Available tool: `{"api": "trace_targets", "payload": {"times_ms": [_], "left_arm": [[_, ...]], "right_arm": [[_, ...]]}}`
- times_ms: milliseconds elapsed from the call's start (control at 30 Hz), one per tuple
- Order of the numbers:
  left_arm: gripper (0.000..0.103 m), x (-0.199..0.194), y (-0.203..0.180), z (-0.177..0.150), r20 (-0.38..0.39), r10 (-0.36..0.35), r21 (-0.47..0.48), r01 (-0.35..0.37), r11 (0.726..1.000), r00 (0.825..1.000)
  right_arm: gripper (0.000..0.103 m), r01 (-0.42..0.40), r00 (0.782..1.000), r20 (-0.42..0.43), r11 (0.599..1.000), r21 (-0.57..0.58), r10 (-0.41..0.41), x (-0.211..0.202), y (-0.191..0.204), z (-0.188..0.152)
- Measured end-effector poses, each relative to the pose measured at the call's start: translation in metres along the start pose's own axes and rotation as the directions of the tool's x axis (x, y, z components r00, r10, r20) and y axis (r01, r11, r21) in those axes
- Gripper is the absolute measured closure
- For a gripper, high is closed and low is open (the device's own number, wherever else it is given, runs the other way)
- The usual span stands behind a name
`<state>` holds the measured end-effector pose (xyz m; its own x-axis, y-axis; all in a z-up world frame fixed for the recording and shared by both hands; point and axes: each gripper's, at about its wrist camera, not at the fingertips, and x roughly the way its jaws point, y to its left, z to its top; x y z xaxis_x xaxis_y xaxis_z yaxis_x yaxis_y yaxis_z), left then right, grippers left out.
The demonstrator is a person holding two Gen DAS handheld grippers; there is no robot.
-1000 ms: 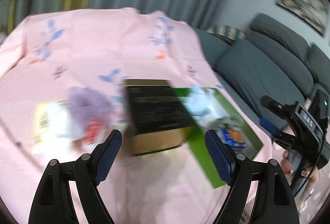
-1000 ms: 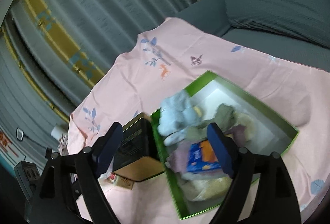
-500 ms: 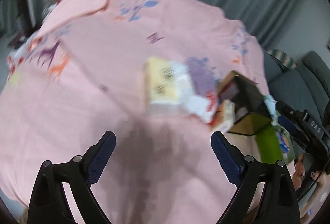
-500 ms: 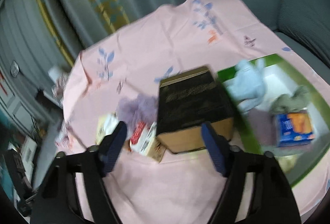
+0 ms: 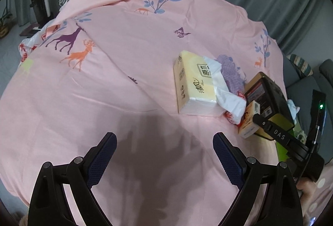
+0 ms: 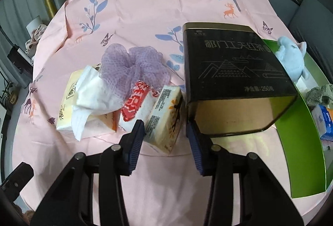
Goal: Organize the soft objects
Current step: 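Move the right gripper back toward the small cream tissue pack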
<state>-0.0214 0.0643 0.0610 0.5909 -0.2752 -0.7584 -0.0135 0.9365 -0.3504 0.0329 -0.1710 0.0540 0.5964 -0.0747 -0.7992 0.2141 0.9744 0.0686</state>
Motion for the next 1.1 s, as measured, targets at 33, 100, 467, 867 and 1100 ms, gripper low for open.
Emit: {"api": "trace_targets", "payload": {"times_ms": [33,100,467,867,1100], "left_arm": [[0.009,0.001,0.000,0.001,-0.002,-0.002,0.000,0.002,1.000,1.000],[0.009,0.001,0.000,0.001,-0.007,-0.011,-0.003,0.011,1.000,1.000],[0.009,0.003,-0.003,0.000,-0.013,-0.008,0.013,0.008,1.000,1.000],[0.009,0.001,-0.002,-0.001,-0.007,0.000,0.015,0.000,1.000,1.000],[0.009,-0.001,0.005,0.001,-0.003,-0.001,-0.014,0.001,1.000,1.000]], "right_arm": [[0.064,-0.005,1.000,-0.004,1.000,0.000,0.005,-0.001,0.000,0.000],[0.066,-0.020,1.000,-0.008,1.000,-0.007,0.020,-0.001,0.004,0.000],[0.068,-0.005,0.999,-0.042,0.999,-0.033,0.003,0.012,0.021,-0.008],[0.079,-0.201,0.978,-0.055,0.979,-0.018,0.200,-0.026,0.012,-0.017],[0.079,-0.481,0.848,-0.210,0.873,0.079,0.486,-0.025,0.032,-0.042]]}}
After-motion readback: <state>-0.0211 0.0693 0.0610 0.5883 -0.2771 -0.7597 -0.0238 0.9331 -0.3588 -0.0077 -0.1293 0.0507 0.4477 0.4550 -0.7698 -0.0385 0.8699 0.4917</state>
